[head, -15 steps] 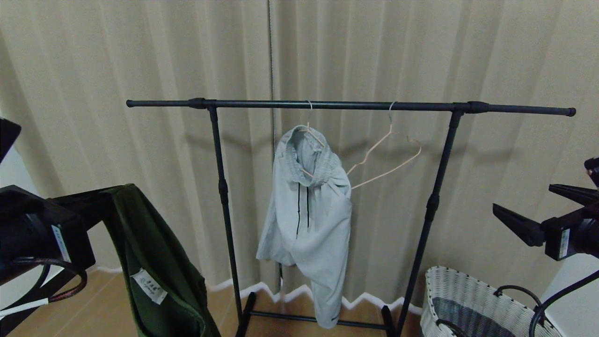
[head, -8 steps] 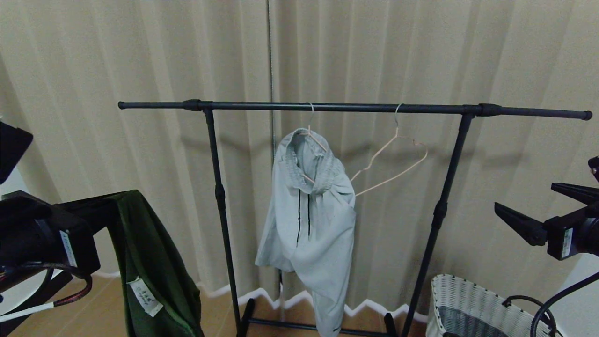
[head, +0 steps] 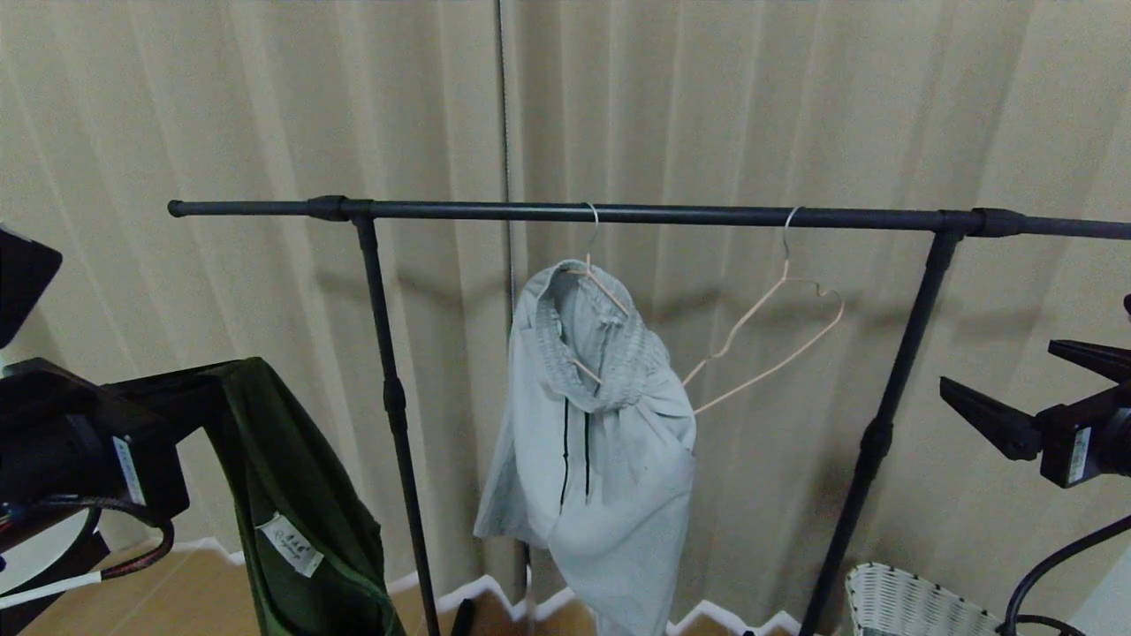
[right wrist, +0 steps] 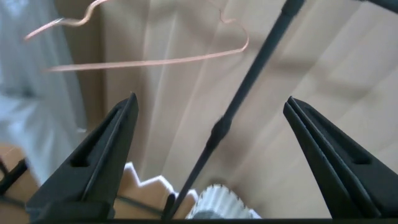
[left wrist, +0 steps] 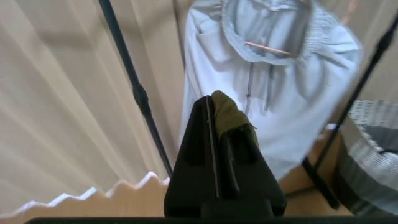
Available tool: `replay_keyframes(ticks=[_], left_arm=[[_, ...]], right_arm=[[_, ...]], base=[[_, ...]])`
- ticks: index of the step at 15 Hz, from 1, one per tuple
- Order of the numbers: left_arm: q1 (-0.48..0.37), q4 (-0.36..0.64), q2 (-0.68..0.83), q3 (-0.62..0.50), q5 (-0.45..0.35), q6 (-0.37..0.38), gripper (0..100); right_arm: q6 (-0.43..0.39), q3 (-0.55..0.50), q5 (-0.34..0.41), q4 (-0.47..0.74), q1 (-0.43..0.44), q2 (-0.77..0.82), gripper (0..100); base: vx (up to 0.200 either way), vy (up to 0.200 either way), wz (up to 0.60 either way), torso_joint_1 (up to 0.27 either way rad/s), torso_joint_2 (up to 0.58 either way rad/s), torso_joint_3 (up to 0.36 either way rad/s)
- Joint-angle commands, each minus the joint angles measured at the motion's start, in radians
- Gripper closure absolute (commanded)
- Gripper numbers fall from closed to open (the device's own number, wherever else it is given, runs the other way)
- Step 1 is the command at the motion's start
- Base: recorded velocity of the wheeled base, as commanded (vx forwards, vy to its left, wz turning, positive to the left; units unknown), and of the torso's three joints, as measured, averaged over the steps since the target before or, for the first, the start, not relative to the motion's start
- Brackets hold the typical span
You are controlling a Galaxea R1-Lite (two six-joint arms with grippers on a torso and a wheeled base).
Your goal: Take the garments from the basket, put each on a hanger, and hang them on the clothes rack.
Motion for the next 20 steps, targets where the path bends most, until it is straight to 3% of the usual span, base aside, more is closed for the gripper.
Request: replay_keyframes(ticks=[1,5,9,15,20], left_arm=[[0.0,-0.004,0.0,0.012,0.0,0.006,100],[0.0,-0.007,-0.009,0.033,-0.001,0.076,100],[0.0,-0.007,-0.007,0.032,-0.001,0.079,100],[0.002,-0.007,-0.009,0.03,0.0,0.08,100],[0.006,-0.007,-0.007,0.035,0.0,0.068,100]], right_arm=[[-0.002,-0.001,0.0,-0.001,0.0,0.0,0],[-0.001,-0.001,0.0,-0.001,0.0,0.0,0],[-0.001,0.001,0.0,-0.001,0.0,-0.001,0],[-0.001,-0.001,0.0,-0.001,0.0,0.0,0],[-0.001,-0.033,0.005,-0.004,0.011,0.04,0]], base=[[0.2,0.0,0.0,0.007,-0.01,-0.002],[0.05,0.0,0.0,-0.001,0.0,-0.001],[0.0,0.0,0.0,0.0,0.0,0.0],[0.0,0.2,0.0,0.006,0.0,0.002],[0.0,0.0,0.0,0.0,0.0,0.0]])
